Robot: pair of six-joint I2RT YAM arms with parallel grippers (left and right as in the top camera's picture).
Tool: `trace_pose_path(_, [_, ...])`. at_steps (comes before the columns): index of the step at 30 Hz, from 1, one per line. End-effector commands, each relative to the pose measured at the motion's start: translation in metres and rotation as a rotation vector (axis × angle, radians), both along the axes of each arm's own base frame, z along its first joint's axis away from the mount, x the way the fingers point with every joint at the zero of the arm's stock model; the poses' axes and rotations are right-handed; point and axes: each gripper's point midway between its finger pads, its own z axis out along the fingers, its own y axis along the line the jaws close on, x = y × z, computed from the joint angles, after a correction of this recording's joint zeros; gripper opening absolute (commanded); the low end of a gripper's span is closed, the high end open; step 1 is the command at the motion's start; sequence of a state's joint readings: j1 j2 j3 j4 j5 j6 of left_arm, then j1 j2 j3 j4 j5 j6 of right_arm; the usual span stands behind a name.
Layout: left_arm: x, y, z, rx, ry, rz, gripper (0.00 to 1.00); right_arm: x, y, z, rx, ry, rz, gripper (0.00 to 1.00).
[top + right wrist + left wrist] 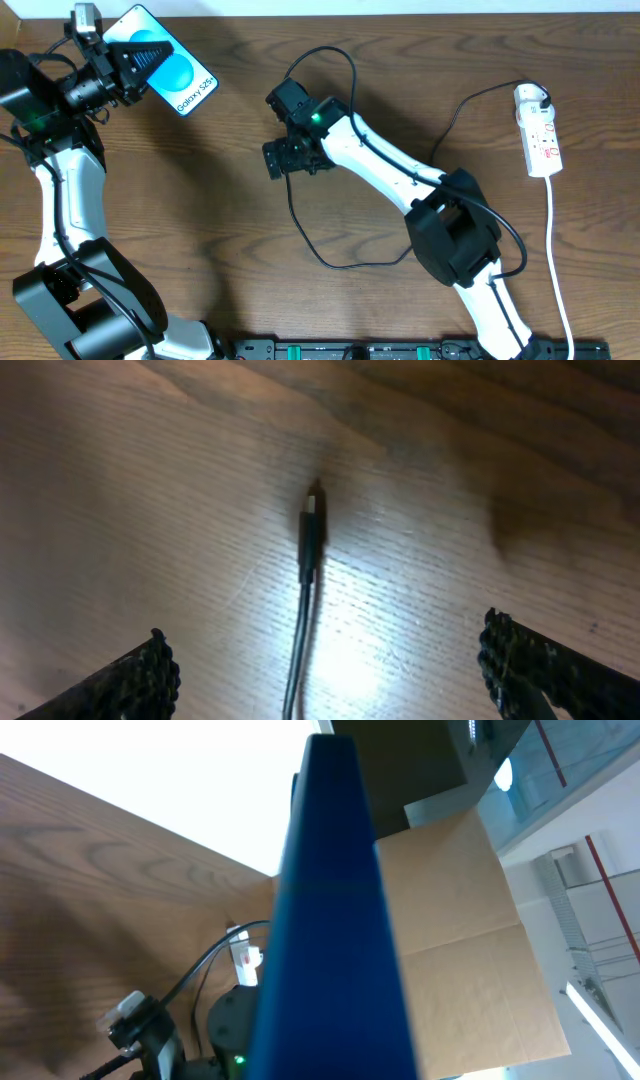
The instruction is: Plug charger to phone and switch on socket
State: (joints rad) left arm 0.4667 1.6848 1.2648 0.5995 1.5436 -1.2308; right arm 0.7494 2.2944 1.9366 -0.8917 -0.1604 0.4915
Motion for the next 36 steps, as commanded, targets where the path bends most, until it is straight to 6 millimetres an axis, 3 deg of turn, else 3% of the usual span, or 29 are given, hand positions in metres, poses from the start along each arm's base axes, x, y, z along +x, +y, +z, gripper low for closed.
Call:
trace_pose_path(1, [-0.006,-0.001,0.010,0.017,-0.030,-0.011,0.07,0.008,0.004,-0.007,-0.038,-0.048,0.005,0.92])
trace_pose_path(9, [-0.006,-0.002,0.010,0.017,-0.030,-0.012,0.07,0.012,0.009,-0.027,-0.072,-0.079,0.007,0.84])
trace_pose_path(15, [-0.006,-0.002,0.010,0.017,-0.030,-0.012,0.07,0.011,0.012,-0.039,-0.078,-0.075,0.014,0.67])
trace_pose_path(23, [-0.007,-0.002,0.010,0.018,-0.030,-0.016,0.07,0.008,0.014,-0.054,-0.113,-0.081,0.021,0.65])
trace_pose_path(32, [-0.007,-0.002,0.010,0.018,-0.030,-0.017,0.07,0.002,0.019,-0.061,-0.148,-0.111,0.036,0.55])
trace_pose_path(36, [-0.008,-0.003,0.010,0.018,-0.029,-0.023,0.07,-0.002,0.020,-0.067,-0.156,-0.100,0.037,0.43])
